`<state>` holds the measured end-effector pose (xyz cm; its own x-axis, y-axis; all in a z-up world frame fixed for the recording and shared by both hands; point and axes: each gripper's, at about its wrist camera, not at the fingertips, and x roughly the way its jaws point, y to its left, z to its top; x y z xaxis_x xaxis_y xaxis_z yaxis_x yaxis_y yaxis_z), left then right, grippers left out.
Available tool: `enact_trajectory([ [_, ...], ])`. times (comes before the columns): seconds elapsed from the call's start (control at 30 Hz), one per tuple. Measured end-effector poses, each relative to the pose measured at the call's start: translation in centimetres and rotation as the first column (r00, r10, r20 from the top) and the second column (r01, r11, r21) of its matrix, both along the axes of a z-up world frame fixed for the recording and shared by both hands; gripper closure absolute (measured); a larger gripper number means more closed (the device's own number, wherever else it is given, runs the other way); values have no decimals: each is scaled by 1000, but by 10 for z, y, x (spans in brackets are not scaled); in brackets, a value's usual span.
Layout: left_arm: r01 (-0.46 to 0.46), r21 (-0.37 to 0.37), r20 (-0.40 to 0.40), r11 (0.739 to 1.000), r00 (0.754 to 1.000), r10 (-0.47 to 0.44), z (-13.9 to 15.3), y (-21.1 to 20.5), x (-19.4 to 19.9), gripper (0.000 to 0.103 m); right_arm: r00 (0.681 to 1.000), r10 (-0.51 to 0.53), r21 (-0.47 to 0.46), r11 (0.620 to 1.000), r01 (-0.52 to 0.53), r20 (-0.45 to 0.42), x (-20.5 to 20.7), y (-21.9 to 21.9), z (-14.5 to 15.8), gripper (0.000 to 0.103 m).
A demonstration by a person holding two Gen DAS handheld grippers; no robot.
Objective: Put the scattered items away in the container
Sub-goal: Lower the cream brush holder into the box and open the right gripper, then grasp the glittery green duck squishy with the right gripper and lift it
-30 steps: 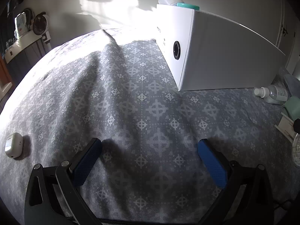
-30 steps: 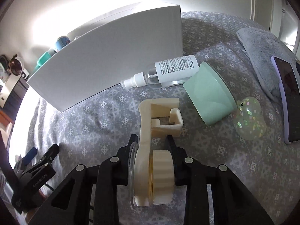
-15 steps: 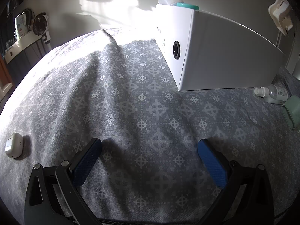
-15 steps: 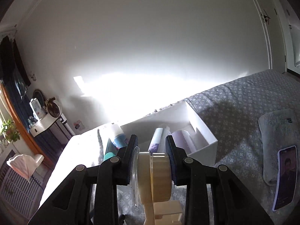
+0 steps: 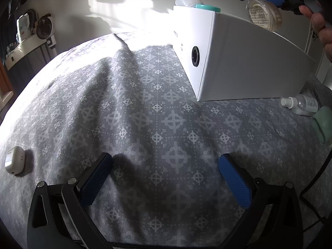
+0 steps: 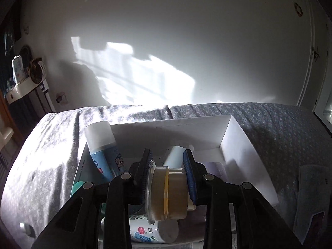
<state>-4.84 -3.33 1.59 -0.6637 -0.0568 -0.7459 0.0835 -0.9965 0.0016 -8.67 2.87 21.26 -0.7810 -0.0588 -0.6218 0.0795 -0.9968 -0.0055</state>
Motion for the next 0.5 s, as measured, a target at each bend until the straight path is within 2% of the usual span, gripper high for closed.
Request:
enact_trajectory([
  [0.03, 0, 0, 0, 1000, 1000, 0, 0, 0, 0, 0, 999, 33, 15, 999, -33, 5, 5, -10, -1, 66],
  [0.07, 0, 0, 0, 1000, 1000, 0, 0, 0, 0, 0, 998, 69, 31, 997, -69, 1, 12, -20, -2, 51],
  [0.1, 0, 0, 0, 1000, 1000, 0, 0, 0, 0, 0, 994, 104, 47, 994, -103, -13, 21, -28, -1, 32],
  [0.2, 0, 1, 0, 1000, 1000, 0, 0, 0, 0, 0, 981, 148, 94, 986, -136, -127, 66, -37, 8, 5],
  [0.3, 0, 1, 1, 1000, 1000, 0, 0, 0, 0, 0, 976, 128, 33, 992, -124, -176, 116, -11, 6, 0],
  [0.4, -1, -1, 2, 1000, 1000, 1, 0, 0, -1, 0, 989, 62, -39, 997, -68, -130, 157, 35, -15, 0],
  [0.5, -1, 0, 2, 1000, 1000, 1, -1, -1, -1, 0, 999, -35, -61, 998, 32, -40, 186, 94, -47, 0],
])
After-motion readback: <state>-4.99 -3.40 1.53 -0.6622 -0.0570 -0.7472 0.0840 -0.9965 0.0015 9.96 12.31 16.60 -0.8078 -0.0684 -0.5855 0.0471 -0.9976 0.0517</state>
